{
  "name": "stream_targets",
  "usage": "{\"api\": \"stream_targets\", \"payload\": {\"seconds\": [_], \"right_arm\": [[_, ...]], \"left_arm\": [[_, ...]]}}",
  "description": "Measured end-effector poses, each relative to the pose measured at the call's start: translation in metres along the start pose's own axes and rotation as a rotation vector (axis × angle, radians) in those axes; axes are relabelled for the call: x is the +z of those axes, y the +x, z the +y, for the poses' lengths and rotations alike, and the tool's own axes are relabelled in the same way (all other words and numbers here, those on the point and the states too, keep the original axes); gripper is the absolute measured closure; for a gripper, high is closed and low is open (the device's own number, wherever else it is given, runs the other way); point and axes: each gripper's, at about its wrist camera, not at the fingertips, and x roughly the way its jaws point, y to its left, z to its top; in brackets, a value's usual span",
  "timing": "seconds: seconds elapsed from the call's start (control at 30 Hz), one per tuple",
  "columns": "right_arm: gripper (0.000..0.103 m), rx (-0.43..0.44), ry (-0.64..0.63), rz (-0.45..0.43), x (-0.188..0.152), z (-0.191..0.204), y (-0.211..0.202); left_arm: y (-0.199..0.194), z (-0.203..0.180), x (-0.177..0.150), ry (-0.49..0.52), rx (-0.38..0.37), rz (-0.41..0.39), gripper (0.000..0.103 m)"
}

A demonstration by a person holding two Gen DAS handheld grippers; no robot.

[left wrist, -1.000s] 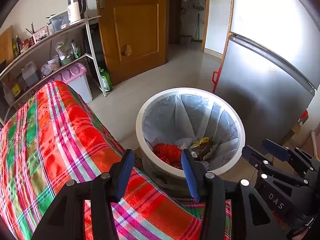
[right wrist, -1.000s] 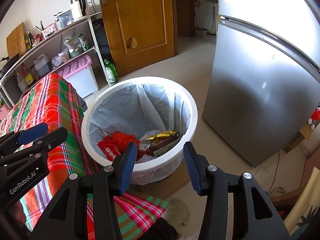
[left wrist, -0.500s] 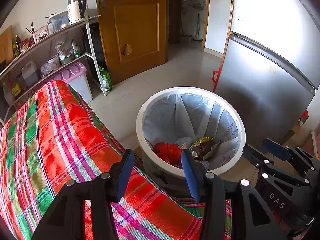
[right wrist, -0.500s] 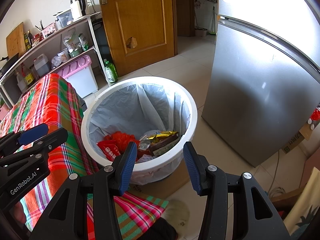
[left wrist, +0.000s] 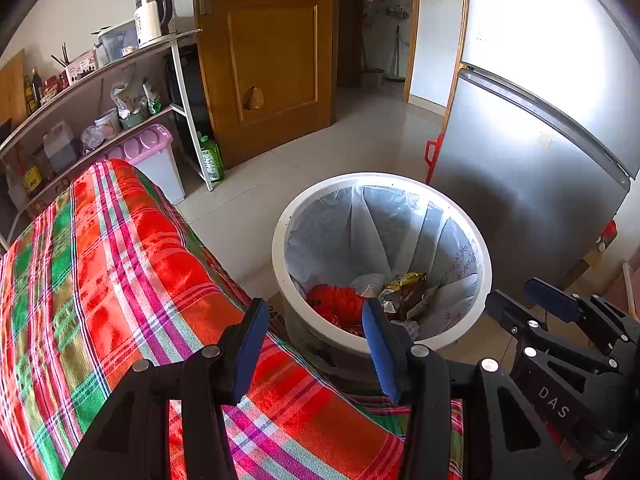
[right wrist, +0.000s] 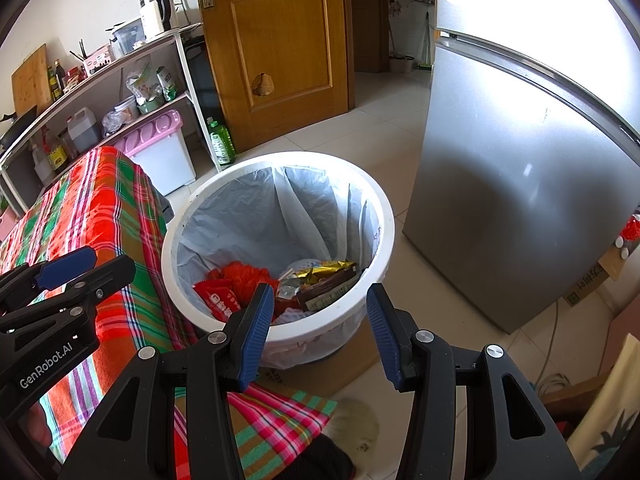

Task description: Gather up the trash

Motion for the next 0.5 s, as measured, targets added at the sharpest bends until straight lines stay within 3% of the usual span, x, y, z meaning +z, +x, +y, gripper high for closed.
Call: {"api": "stream_targets", "payload": {"seconds": [0.5], "right_arm": [[0.054,0.002,-0.003,0.005,-0.0027,0.0020,0.0009]], "left_arm": [[0.0011,0.0016,0.0001,-0.004,-0.007,0.000,0.054]]}}
